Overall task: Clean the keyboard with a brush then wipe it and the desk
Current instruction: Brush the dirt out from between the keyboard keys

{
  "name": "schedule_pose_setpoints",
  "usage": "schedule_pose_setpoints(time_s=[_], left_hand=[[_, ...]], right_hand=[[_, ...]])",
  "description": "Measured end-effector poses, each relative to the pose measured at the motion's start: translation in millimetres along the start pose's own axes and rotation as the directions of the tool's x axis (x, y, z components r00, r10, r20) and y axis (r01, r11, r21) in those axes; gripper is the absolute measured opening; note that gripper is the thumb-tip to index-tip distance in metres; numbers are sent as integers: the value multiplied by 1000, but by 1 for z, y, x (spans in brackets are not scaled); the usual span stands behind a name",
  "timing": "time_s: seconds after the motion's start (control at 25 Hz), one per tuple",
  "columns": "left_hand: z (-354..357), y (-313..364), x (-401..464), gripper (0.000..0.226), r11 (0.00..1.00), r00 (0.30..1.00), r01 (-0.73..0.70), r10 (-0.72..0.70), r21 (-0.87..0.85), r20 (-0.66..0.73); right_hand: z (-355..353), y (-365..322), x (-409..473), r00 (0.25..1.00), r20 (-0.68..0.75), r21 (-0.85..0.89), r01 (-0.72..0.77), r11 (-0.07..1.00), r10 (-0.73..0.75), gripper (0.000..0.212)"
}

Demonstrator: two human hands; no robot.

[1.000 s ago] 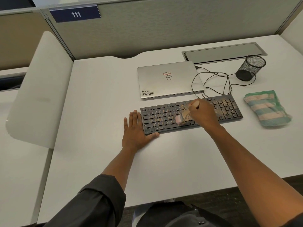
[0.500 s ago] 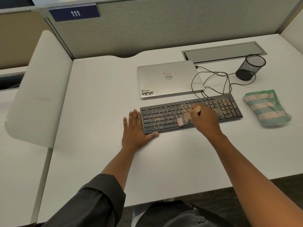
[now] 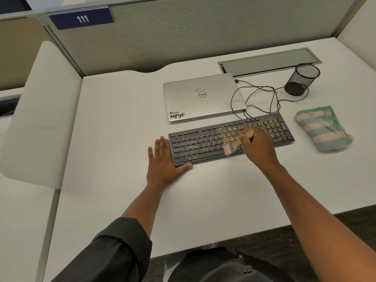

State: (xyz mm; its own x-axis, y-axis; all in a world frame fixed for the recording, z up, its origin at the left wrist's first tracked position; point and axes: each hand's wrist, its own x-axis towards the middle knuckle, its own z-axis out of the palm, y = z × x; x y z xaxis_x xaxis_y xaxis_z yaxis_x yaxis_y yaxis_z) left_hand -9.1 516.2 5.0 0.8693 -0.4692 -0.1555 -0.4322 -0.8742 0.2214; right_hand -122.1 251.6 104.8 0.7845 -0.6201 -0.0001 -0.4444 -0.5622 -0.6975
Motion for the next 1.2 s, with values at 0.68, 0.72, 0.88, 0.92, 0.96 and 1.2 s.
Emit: schedule_pose_setpoints(time_s=[0.68, 0.72, 0.88, 0.92, 0.96, 1.2], left_hand=[[1, -1, 0, 133, 1000, 1000, 0, 0, 4, -6], [1, -1, 0, 133, 1000, 1000, 0, 0, 3, -6], [1, 0, 0, 133, 1000, 1000, 0, 0, -2, -7], [1, 0, 0, 133, 1000, 1000, 1, -1, -1, -9], [1, 0, 0, 133, 1000, 1000, 1, -1, -1, -10], [0, -1, 0, 134, 1000, 1000, 0, 0, -4, -7]], right_hand=[[-4, -4, 14, 998, -32, 28, 51, 998, -50, 13], [0, -6, 14, 998, 0, 33, 56, 998, -56, 13], [9, -4, 16, 995, -2, 14, 104, 994, -104, 15], [8, -3, 19, 995, -22, -2, 97, 995, -97, 16], [6, -2, 22, 995, -36, -16, 93, 996, -94, 16], [5, -19, 51, 985, -39, 12, 167, 986, -167, 15]])
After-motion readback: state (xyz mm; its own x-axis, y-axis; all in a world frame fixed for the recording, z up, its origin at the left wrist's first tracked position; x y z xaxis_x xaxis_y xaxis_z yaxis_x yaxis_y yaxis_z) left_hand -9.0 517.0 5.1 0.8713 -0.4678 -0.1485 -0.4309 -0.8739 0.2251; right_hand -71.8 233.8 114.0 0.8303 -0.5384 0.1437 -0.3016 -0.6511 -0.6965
